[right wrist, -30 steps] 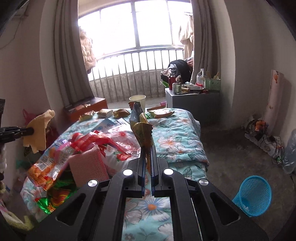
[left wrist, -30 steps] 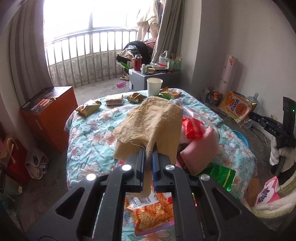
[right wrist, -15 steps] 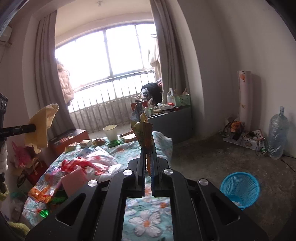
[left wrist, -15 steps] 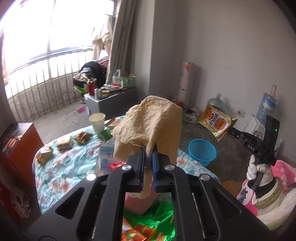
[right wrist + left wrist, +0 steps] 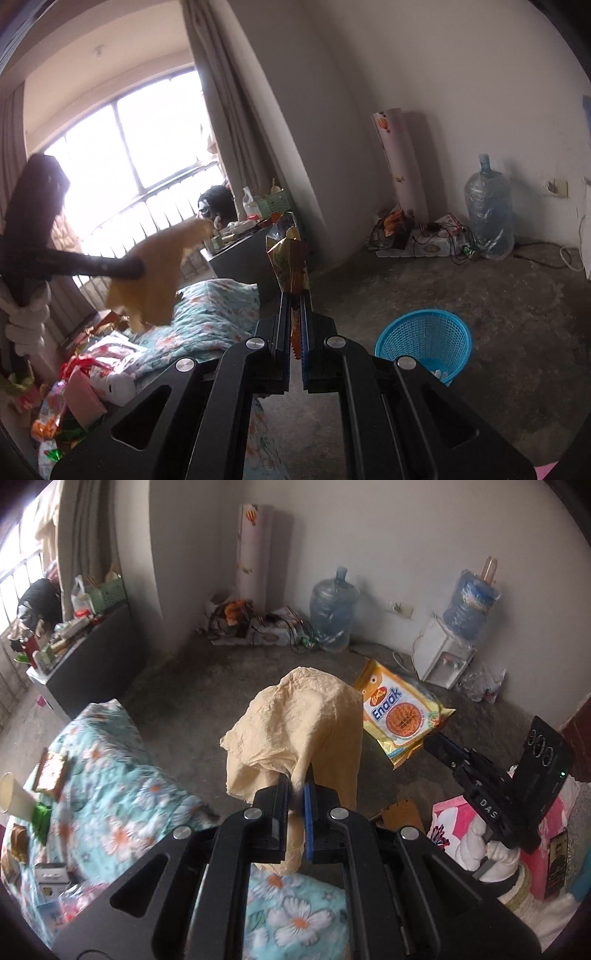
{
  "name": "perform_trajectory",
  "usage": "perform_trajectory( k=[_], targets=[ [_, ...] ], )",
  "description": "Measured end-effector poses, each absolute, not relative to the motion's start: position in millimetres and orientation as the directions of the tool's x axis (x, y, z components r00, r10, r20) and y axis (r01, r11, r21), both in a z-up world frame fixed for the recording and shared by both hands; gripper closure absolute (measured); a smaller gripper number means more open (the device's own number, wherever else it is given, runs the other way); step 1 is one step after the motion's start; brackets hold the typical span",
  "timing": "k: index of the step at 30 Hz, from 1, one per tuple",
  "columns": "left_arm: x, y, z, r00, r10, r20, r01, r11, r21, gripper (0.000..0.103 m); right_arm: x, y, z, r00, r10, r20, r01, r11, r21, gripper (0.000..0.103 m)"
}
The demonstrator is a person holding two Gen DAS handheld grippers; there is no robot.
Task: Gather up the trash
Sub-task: 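Carry tan paper and yellow packet over the blue wastebasket and open both tools, then move both open tools back toward the trash pile on the bed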
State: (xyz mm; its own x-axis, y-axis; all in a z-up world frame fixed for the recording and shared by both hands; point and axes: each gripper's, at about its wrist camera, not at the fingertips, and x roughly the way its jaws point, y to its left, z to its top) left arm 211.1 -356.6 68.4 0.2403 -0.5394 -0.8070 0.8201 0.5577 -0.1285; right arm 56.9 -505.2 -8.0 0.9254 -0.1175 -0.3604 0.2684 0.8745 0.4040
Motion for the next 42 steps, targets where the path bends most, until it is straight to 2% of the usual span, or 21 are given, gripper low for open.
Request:
perform_trajectory(
  k=[3, 7, 12, 17, 18, 21, 23, 24, 27, 33, 37, 41, 42],
  targets=[
    [243.7, -417.8, 15.5, 0.117, -0.492, -0.863, 0.796, 0.566, -0.214, 0.098, 64.9, -533.6, -24.6, 0.907, -0.159, -0.391, 0.331, 0.842, 0.426, 0.098],
    [271.3, -482.8, -59.1, 0.015, -0.424, -0.905, 0.765, 0.588, -0.263, 0.098, 85.1, -571.4, -56.0, 0.870, -0.180, -0.459, 0.401, 0.800, 0.446, 0.098],
    [294.4, -548.1, -134.1, -0.075, -0.408, -0.910, 0.717, 0.612, -0.334, 0.098, 124.0, -619.0, -105.9, 0.807, -0.153, -0.571, 0.474, 0.745, 0.470, 0.098],
    [313.3, -590.8, -179.5, -0.099, -0.424, -0.900, 0.677, 0.634, -0.374, 0.098, 168.3, -665.3, -151.5, 0.752, -0.108, -0.650, 0.532, 0.681, 0.503, 0.098],
    [316.7, -598.8, -186.5, -0.083, -0.424, -0.902, 0.678, 0.640, -0.363, 0.094, 177.7, -672.8, -160.3, 0.737, -0.105, -0.668, 0.547, 0.674, 0.497, 0.098],
    [330.4, -611.9, -206.9, -0.079, -0.401, -0.913, 0.616, 0.700, -0.361, 0.037, 205.0, -693.8, -196.5, 0.679, -0.078, -0.730, 0.595, 0.640, 0.486, 0.097],
    [341.3, -609.2, -213.3, -0.069, -0.433, -0.899, 0.558, 0.730, -0.395, 0.038, 219.0, -706.3, -222.9, 0.630, -0.047, -0.776, 0.630, 0.615, 0.474, 0.081],
    [344.2, -605.5, -214.2, -0.064, -0.452, -0.890, 0.532, 0.739, -0.414, 0.038, 220.5, -709.2, -232.7, 0.601, -0.047, -0.798, 0.658, 0.595, 0.461, 0.070],
    [350.6, -592.0, -211.6, -0.098, -0.493, -0.865, 0.493, 0.731, -0.472, 0.038, 211.6, -705.0, -240.0, 0.613, -0.045, -0.789, 0.662, 0.574, 0.482, 0.068],
    [352.5, -567.3, -175.9, -0.025, -0.539, -0.842, 0.532, 0.706, -0.468, 0.038, 178.9, -681.5, -224.4, 0.646, -0.088, -0.758, 0.655, 0.574, 0.491, 0.067],
    [350.8, -539.8, -130.2, 0.015, -0.586, -0.810, 0.534, 0.689, -0.490, 0.038, 155.2, -664.4, -188.8, 0.695, -0.129, -0.707, 0.625, 0.594, 0.507, 0.067],
    [342.2, -498.2, -65.8, 0.027, -0.653, -0.757, 0.563, 0.636, -0.529, 0.038, 147.7, -624.6, -129.2, 0.744, -0.160, -0.649, 0.562, 0.675, 0.477, 0.066],
    [338.7, -483.3, -46.2, 0.030, -0.673, -0.739, 0.572, 0.617, -0.539, 0.038, 147.4, -608.8, -109.7, 0.759, -0.167, -0.629, 0.536, 0.709, 0.459, 0.062]
  ],
)
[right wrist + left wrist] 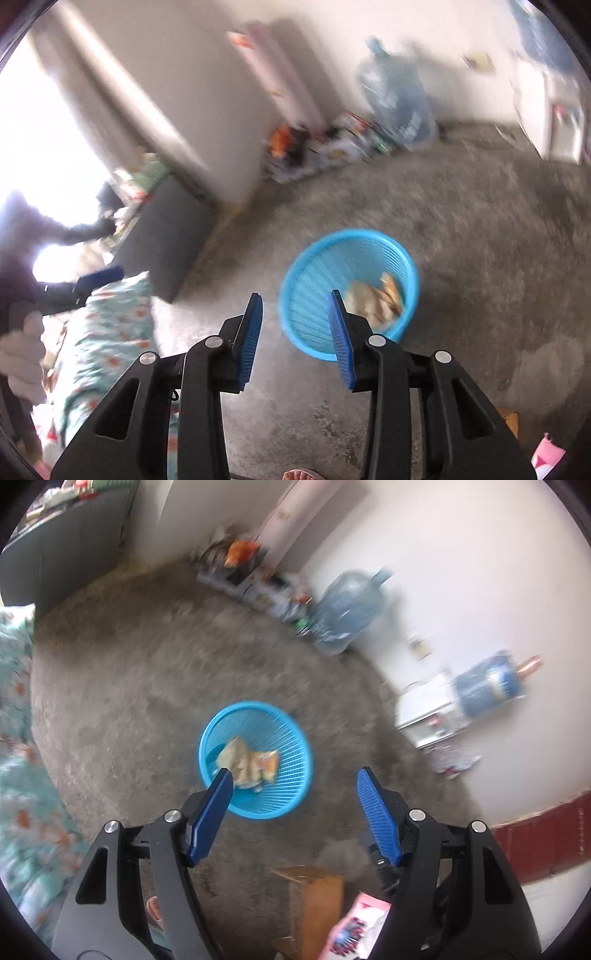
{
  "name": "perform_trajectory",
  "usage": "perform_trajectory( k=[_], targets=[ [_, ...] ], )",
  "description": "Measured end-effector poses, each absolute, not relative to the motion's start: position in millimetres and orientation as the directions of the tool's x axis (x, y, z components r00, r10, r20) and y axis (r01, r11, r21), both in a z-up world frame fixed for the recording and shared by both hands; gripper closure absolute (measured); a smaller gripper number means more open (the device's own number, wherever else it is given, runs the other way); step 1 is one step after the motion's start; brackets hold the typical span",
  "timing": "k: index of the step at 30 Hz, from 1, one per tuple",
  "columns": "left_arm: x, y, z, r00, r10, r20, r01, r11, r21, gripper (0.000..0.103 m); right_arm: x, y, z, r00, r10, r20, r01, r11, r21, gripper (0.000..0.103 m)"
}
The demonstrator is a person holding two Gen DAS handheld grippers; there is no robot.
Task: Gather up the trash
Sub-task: 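Move both open tools back toward the trash pile on the bed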
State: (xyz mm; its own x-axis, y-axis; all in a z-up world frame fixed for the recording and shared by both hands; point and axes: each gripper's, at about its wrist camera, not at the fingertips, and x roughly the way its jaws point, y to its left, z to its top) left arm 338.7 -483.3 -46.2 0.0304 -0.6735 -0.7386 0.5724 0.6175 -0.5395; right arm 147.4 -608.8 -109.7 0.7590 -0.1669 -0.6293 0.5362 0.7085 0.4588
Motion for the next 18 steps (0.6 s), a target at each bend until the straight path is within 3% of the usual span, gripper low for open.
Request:
perform_trajectory(
  k=[4, 9, 15, 18],
  targets=[
    [321.1, -407.2, 30.4, 0.079, -0.736, -0.672, 0.622, 0.563, -0.544, 0.037, 135.9, -544.7, -36.7, 0.834, -0.191, -0.518, 0.422, 0.826, 0.374, 0.035],
    [284.0, -265.9, 108.6, 0.237, -0.765, -0.599, 0.642, 0.586, -0.495, 0.033, 114.2, -462.2, 23.0, 0.897, -0.140, -0.420, 0.269, 0.926, 0.266, 0.009],
    [216.7, -87.4, 142.3, 0.500, -0.673, -0.545, 0.556, 0.732, -0.395, 0.030, 103.3, -382.3, 57.5, 0.925, 0.014, -0.380, 0.066, 0.978, 0.197, 0.007],
    [185.1, -8.7, 141.3, 0.575, -0.641, -0.508, 0.477, 0.767, -0.429, 0.029, 99.0, -349.5, 71.4, 0.922, 0.127, -0.365, -0.047, 0.974, 0.220, 0.007]
  ],
)
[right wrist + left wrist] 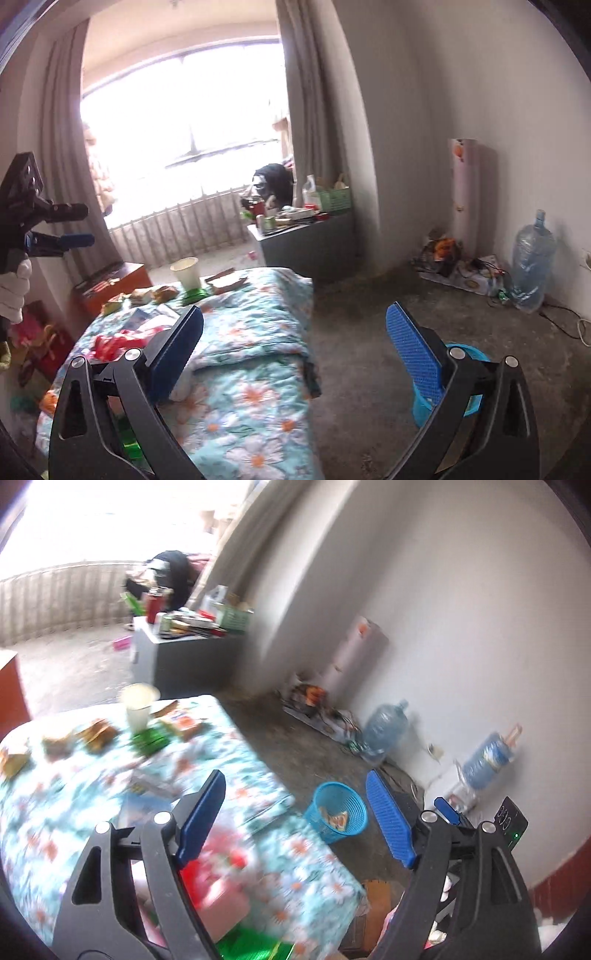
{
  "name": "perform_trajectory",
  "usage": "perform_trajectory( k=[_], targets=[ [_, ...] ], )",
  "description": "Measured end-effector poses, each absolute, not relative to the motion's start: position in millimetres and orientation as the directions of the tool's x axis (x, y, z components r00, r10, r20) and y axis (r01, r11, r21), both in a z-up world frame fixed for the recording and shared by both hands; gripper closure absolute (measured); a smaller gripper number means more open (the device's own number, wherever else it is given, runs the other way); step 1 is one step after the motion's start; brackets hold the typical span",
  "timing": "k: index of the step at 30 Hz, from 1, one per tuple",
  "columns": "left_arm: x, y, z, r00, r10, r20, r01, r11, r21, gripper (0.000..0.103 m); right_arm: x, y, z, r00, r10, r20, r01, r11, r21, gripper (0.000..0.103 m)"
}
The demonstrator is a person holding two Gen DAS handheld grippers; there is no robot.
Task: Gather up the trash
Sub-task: 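Move both open tools back toward the trash pile on the bed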
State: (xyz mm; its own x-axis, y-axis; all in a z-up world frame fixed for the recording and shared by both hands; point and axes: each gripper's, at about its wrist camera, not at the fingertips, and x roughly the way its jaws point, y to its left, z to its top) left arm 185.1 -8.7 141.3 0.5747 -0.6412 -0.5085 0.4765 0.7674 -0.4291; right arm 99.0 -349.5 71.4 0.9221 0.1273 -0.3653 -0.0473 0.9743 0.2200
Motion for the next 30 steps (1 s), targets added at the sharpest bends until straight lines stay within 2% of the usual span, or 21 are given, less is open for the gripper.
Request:
perform_trajectory(
  k=[5, 10, 15, 20, 22, 26, 30],
  targets=[
    [133.3, 84.0, 123.1, 0.667, -0.595, -0.449, 0.376, 0.789, -0.487, 0.028, 106.0, -304.3, 74.3, 0.877, 0.270, -0.396, -0.170, 0.947, 0.271, 0.007],
    [109.5, 121.7, 92.7, 0.674, -0.583, -0.454, 0.328, 0.787, -0.522, 0.028, 119.0, -270.6, 66.9, 0.811, 0.384, -0.442, -0.231, 0.903, 0.362, 0.007],
    [96.2, 101.8, 58.3, 0.645, -0.592, -0.483, 0.351, 0.791, -0.501, 0.028, 135.4, -257.6, 52.7, 0.754, 0.464, -0.465, -0.242, 0.855, 0.459, 0.007],
    [89.1, 61.8, 37.6, 0.655, -0.512, -0.555, 0.389, 0.859, -0.334, 0.028, 150.0, -247.8, 45.7, 0.716, 0.488, -0.499, -0.236, 0.843, 0.484, 0.010],
    [93.5, 55.4, 34.2, 0.662, -0.494, -0.564, 0.390, 0.869, -0.303, 0.028, 155.7, -243.8, 43.4, 0.704, 0.493, -0.511, -0.238, 0.842, 0.484, 0.011],
    [114.6, 54.3, 30.5, 0.630, -0.522, -0.575, 0.370, 0.853, -0.368, 0.033, 171.0, -246.8, 35.6, 0.684, 0.518, -0.513, -0.222, 0.818, 0.530, 0.012],
    [136.6, 61.6, 18.0, 0.585, -0.572, -0.576, 0.321, 0.815, -0.483, 0.045, 196.5, -263.2, 9.3, 0.642, 0.569, -0.514, -0.145, 0.748, 0.647, 0.018]
  ],
)
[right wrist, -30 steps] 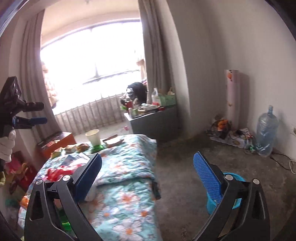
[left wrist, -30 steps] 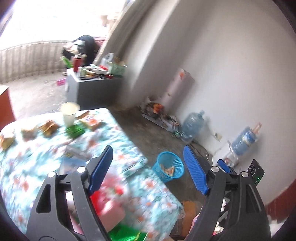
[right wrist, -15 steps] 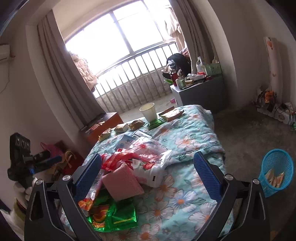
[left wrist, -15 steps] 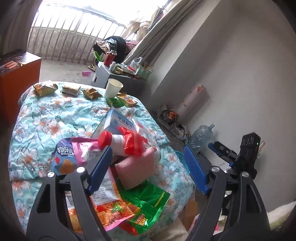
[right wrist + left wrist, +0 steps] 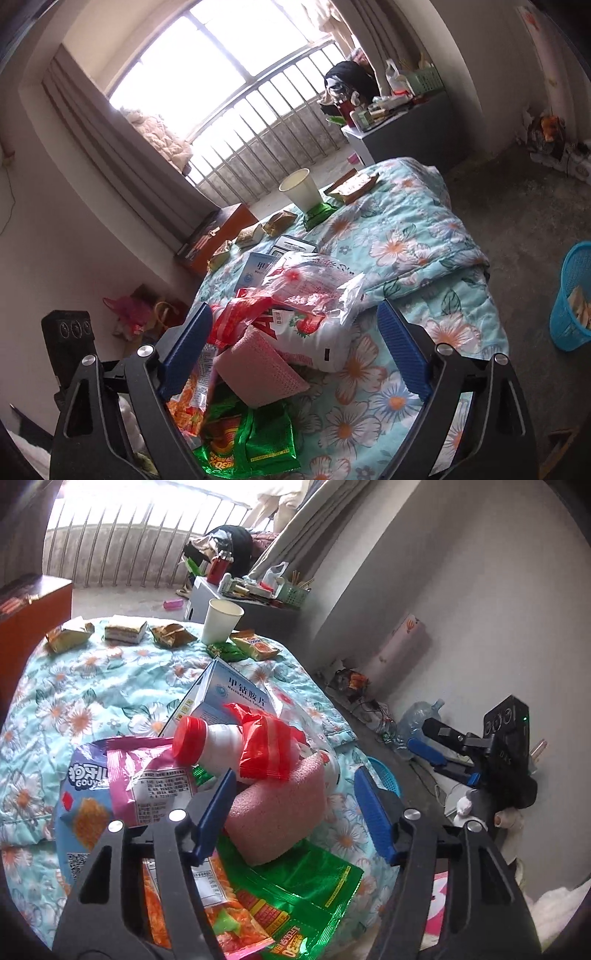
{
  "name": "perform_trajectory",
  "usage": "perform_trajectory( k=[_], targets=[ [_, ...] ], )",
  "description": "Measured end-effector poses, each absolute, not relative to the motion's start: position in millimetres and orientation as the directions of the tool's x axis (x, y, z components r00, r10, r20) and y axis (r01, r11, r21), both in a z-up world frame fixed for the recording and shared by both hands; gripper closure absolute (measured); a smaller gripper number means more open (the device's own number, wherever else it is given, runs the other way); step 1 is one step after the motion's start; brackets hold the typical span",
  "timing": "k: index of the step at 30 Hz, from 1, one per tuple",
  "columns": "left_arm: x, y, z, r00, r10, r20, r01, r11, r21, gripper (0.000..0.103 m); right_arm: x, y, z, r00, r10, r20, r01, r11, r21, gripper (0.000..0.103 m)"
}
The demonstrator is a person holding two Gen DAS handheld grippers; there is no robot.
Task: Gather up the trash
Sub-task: 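Move both open tools back toward the trash pile on the bed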
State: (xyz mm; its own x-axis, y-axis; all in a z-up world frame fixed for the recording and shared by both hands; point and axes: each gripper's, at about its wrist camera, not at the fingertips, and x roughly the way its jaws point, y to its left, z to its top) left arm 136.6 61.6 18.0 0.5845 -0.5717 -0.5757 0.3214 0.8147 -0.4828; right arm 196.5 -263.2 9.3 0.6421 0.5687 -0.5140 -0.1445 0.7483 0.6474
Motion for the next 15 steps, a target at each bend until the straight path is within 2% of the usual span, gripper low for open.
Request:
perform_trajectory(
  k=[5, 11, 15],
  targets=[
    [154.5, 65.9, -2.4, 0.548, -0.589, -0.594, 0.259, 0.794, -0.550, 0.049, 231.9, -277.3, -33.4, 0.565, 0.656, -0.500, -0.043, 0.628, 0.777, 0.021],
    [170.9, 69.0, -20.1, 0.512, -0.617, -0.598, 0.209, 0.764, -0.611, 0.053, 265.0, -280.0, -79.2, 0.483, 0.727, -0.488, 0.071, 0.523, 0.849, 0.021],
    [179.7, 71.4, -28.4, 0.490, -0.649, -0.582, 0.178, 0.728, -0.662, 0.061, 278.2, -278.9, -98.3, 0.456, 0.747, -0.484, 0.120, 0.488, 0.865, 0.021]
  ],
)
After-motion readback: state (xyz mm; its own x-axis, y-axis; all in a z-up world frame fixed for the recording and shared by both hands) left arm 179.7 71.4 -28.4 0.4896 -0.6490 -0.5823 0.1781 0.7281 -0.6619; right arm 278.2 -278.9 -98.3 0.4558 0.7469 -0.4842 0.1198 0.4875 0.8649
